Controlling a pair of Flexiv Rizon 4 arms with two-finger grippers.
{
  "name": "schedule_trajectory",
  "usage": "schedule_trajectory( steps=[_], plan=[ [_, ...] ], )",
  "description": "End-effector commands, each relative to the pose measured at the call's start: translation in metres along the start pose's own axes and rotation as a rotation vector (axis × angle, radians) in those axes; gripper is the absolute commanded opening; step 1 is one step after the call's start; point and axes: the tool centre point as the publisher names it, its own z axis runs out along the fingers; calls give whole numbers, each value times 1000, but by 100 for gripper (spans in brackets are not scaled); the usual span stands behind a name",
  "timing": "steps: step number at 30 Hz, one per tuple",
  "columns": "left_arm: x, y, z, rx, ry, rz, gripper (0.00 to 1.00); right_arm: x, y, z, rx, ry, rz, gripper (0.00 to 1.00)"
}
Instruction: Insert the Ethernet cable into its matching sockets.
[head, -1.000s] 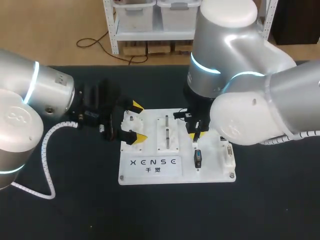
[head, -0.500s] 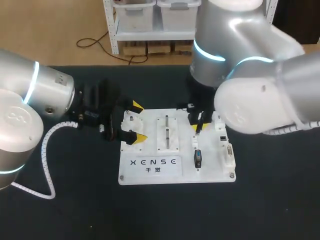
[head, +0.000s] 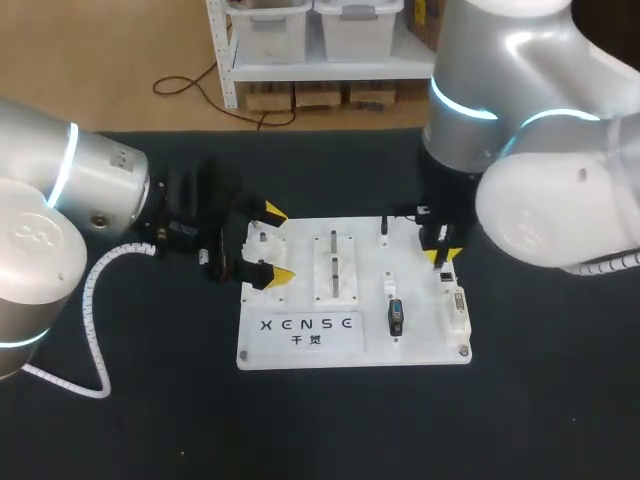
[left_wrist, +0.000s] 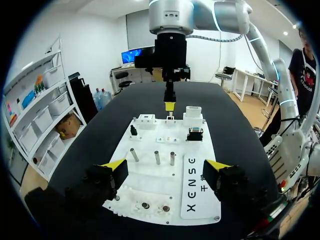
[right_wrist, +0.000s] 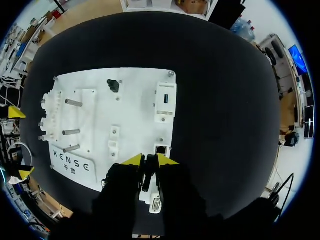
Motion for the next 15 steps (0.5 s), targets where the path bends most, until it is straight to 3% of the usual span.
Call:
schedule_trajectory(
  steps=[1, 15],
  plan=[
    [1, 0, 0, -2, -5, 2, 100, 3, -7, 3, -2, -11, 8, 0],
    [1, 0, 0, -2, -5, 2, 100, -3, -13, 13, 6, -11, 12, 0]
  ],
)
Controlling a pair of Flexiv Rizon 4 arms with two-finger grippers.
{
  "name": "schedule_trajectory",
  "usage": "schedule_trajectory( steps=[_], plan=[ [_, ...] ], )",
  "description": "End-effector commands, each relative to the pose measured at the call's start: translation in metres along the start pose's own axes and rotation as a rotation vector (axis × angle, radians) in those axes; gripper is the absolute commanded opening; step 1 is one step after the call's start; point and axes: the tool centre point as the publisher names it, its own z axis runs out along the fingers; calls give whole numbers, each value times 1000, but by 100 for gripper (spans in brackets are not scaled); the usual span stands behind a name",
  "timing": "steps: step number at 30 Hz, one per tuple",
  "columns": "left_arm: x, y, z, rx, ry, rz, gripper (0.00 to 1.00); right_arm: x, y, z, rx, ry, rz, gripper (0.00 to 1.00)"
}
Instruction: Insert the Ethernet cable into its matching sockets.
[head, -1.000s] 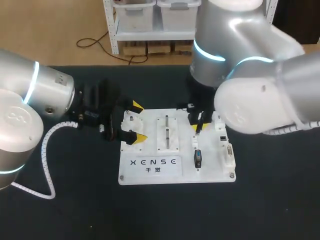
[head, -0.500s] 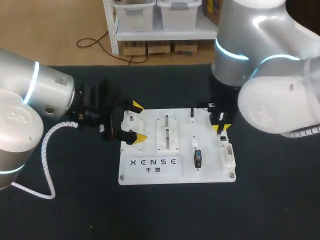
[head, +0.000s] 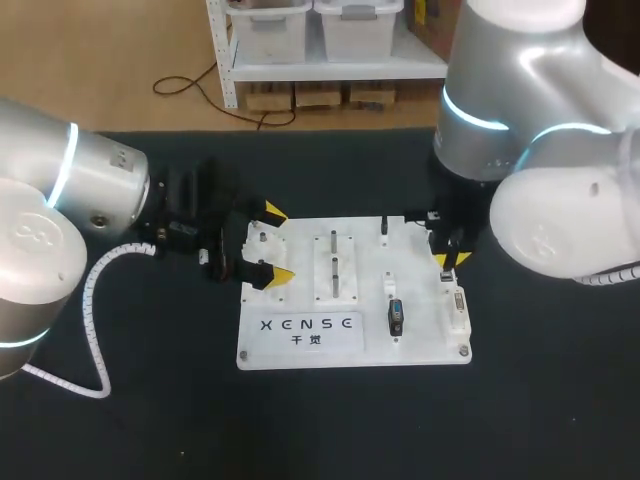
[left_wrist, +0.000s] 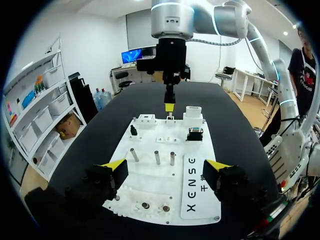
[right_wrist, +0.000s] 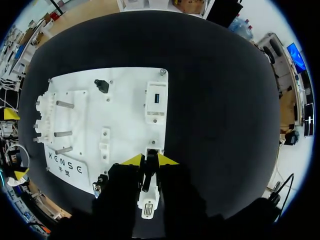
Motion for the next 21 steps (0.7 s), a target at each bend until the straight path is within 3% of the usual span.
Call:
schedule_trajectory(
  steps=[1, 21],
  plan=[
    [1, 0, 0, -2, -5, 2, 100, -2, -2, 4, -1, 1, 1, 0],
    [1, 0, 0, -2, -5, 2, 100, -4, -3, 10, -10, 13, -1, 0]
  ],
)
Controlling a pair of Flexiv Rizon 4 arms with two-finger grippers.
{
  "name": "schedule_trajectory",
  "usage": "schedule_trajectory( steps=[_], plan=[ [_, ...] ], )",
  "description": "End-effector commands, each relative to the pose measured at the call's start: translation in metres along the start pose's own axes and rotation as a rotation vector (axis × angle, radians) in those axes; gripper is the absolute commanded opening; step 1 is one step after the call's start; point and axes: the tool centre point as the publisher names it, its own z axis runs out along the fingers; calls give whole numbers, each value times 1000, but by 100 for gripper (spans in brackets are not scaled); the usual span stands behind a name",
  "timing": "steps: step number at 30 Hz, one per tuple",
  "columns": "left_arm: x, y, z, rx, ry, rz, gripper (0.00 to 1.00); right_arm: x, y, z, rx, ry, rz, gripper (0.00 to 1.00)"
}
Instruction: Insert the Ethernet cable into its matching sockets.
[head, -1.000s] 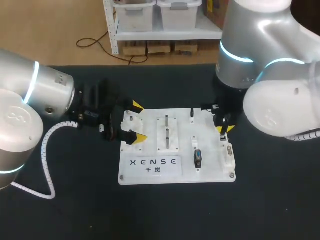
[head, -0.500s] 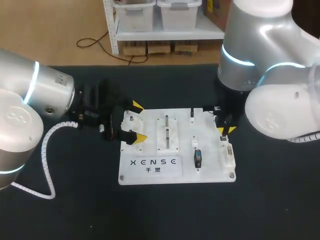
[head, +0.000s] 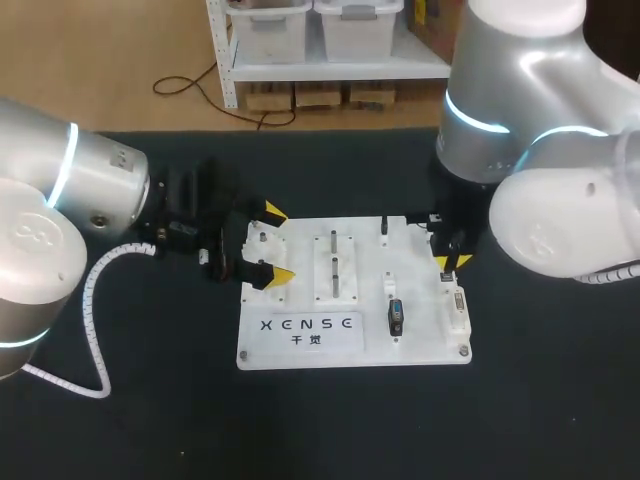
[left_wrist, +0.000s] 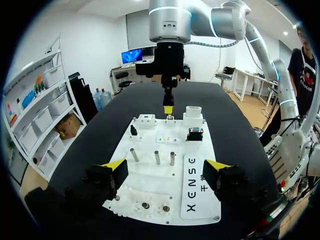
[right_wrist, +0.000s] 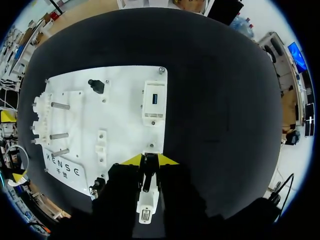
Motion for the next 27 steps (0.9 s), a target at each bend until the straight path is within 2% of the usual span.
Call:
schedule_trajectory(
  steps=[1, 27],
  plan=[
    [1, 0, 0, -2, -5, 2, 100, -1, 0, 1, -1, 2, -1, 0],
    [1, 0, 0, -2, -5, 2, 100, -1, 0, 27, 12, 39, -31, 0]
  ],
)
